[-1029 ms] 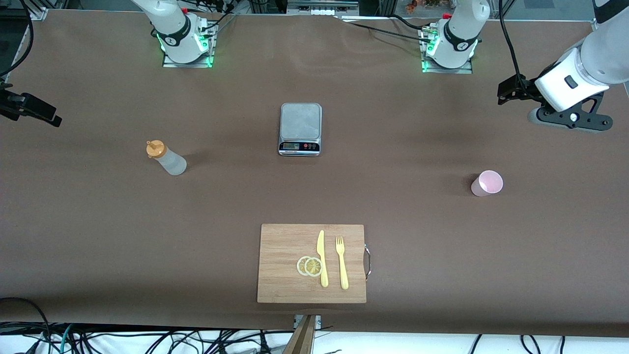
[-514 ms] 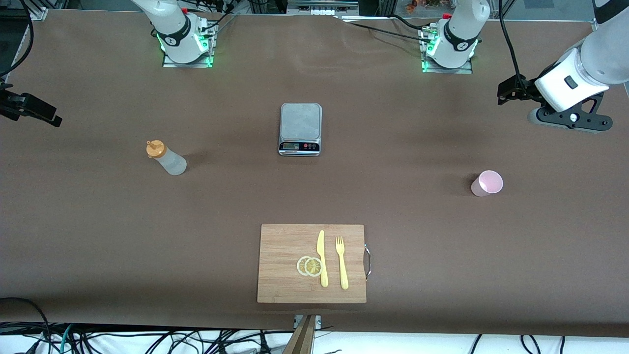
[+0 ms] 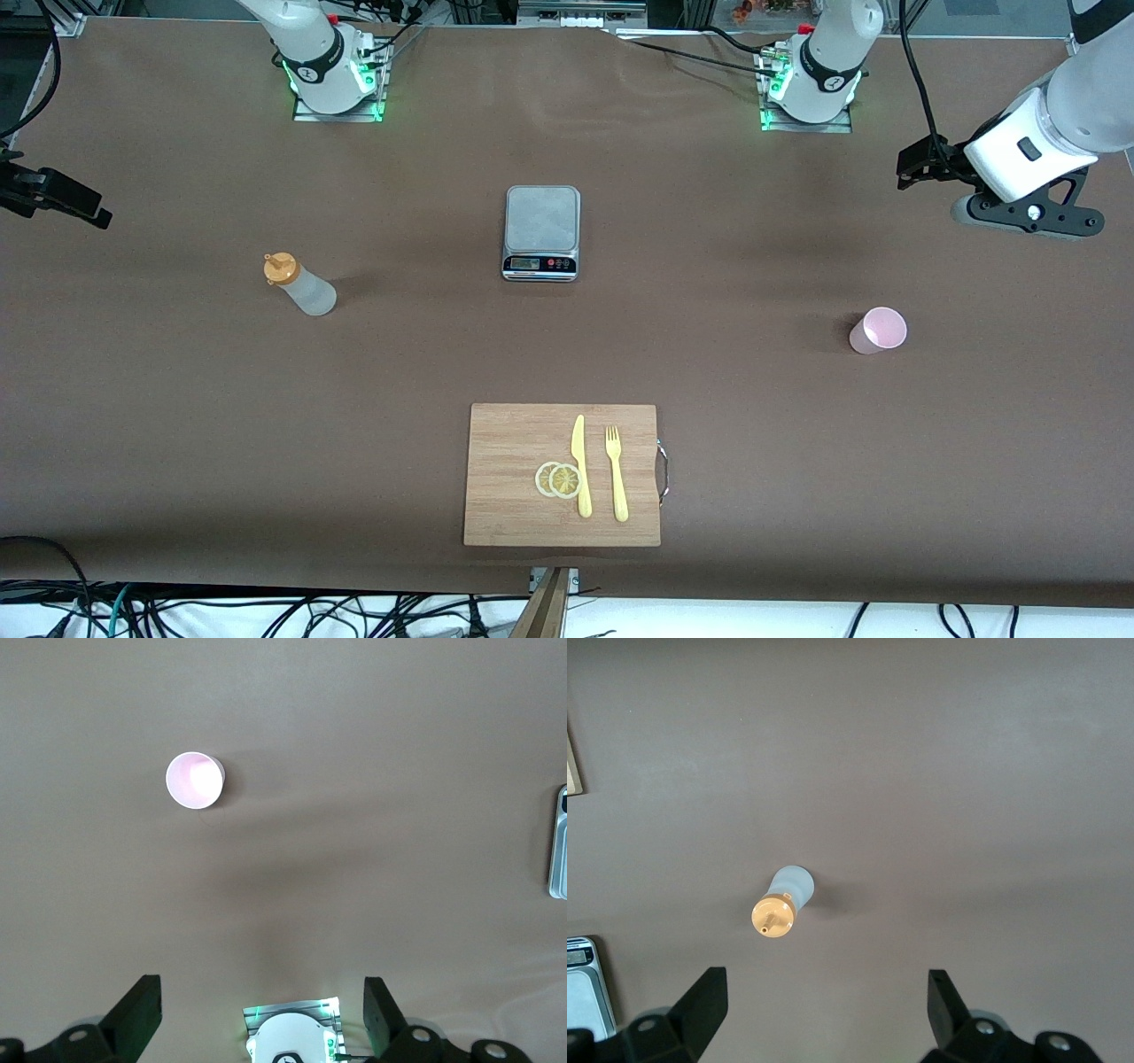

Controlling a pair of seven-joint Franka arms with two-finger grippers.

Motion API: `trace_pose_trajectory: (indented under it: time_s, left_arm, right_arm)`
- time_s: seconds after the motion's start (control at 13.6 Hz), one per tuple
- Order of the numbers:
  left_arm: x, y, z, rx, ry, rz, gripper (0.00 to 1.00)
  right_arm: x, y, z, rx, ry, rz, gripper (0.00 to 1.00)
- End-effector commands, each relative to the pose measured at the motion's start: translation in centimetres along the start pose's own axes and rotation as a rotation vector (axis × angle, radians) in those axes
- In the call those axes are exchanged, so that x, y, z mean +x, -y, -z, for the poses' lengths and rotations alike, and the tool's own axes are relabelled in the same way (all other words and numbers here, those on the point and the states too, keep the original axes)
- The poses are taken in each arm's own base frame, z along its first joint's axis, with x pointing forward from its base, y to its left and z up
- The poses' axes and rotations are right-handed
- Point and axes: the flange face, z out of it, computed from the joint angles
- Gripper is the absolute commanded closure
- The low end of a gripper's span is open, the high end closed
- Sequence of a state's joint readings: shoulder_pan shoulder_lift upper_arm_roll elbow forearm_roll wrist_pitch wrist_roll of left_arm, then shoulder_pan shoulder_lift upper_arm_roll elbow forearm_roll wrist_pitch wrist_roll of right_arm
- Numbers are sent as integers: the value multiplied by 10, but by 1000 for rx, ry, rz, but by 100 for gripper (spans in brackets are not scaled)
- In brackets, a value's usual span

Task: Add sauce to pink cup with both arms

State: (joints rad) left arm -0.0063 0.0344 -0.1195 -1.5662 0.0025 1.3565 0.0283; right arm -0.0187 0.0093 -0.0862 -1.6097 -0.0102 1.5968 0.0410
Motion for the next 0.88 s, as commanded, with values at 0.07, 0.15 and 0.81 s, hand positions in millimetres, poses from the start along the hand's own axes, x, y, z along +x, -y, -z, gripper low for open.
trace_pose_trajectory:
  time_s: [0.07,0.15,0.81]
  left_arm:
    - [5,4,2,22,2,0,0]
    - [5,5,2,22,2,1,0]
    - [66,76,-46,-22,31,96,0]
  right_arm:
    - [-1,2,1,13,1,-12,0]
    - [-1,2,1,13,1,-12,0]
    - [-1,2,1,13,1,-12,0]
